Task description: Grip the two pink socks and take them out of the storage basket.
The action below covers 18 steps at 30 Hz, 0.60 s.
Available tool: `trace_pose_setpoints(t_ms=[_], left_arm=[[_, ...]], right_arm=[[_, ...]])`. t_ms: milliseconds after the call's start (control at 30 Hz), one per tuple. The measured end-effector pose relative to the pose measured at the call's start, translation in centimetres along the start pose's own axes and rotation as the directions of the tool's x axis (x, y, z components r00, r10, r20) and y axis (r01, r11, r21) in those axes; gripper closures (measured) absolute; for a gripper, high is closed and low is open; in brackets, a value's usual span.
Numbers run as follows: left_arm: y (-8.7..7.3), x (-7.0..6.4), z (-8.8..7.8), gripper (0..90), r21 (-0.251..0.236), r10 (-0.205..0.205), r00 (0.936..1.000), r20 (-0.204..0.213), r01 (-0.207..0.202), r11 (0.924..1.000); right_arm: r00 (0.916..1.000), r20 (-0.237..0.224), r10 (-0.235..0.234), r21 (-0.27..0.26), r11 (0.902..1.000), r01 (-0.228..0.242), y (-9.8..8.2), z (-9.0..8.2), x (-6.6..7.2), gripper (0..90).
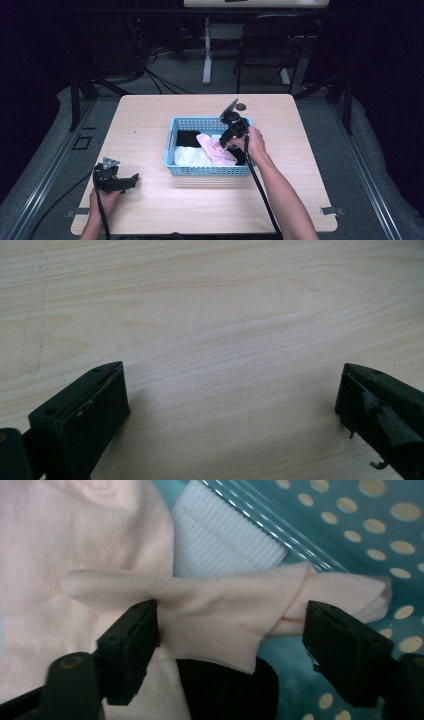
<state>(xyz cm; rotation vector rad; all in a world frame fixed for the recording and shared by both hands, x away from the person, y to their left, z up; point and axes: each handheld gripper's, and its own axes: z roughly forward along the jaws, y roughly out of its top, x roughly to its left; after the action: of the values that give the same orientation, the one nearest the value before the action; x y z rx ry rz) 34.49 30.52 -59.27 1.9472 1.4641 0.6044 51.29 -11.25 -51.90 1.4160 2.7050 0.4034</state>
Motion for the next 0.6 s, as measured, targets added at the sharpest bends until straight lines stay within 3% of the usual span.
trace_pose_setpoints(t_ms=[200, 267, 300, 333, 367, 600], left_arm=[[0.0, 0.0, 0.0, 0.7, 0.0, 0.0, 1.0, 0.0, 0.0, 1.0], [0.0, 0.0, 0.0, 0.7, 0.0, 0.0, 1.0, 0.0, 0.0, 1.0], [0.0, 0.0, 0.0, 0.7, 0.0, 0.0, 1.0, 0.001, 0.0, 1.0], [0.0, 0.0, 0.0, 0.7, 0.0, 0.0, 1.0, 0.001, 0.0, 1.0], [0.0, 0.0, 0.0, 0.7, 0.0, 0.001, 1.0, 0.0, -0.001, 1.0], [0.0, 0.0, 0.0, 0.7, 0.0, 0.001, 1.0, 0.001, -0.001, 1.0]], right_arm=[[0.9995, 0.031, 0.003, 0.009, 1.0, -0.004, 0.3, 0.5, 0.1, 39.2], [0.9991, 0.033, 0.026, -0.01, 0.9996, -0.026, 0.3, 0.8, 0.1, 43.7], [0.999, 0.039, 0.02, 0.011, 0.9997, -0.021, 0.3, 0.9, 0.0, 49.9], [0.999, 0.039, 0.02, 0.011, 0.9997, -0.021, 0.3, 0.9, 0.0, 49.9], [0.9985, 0.05, 0.021, 0.025, 0.9994, -0.022, 0.4, 1.1, 0.0, 57.1], [0.9976, 0.069, 0.008, 0.038, 0.9992, -0.01, 0.6, 1.3, 0.4, 73.7]])
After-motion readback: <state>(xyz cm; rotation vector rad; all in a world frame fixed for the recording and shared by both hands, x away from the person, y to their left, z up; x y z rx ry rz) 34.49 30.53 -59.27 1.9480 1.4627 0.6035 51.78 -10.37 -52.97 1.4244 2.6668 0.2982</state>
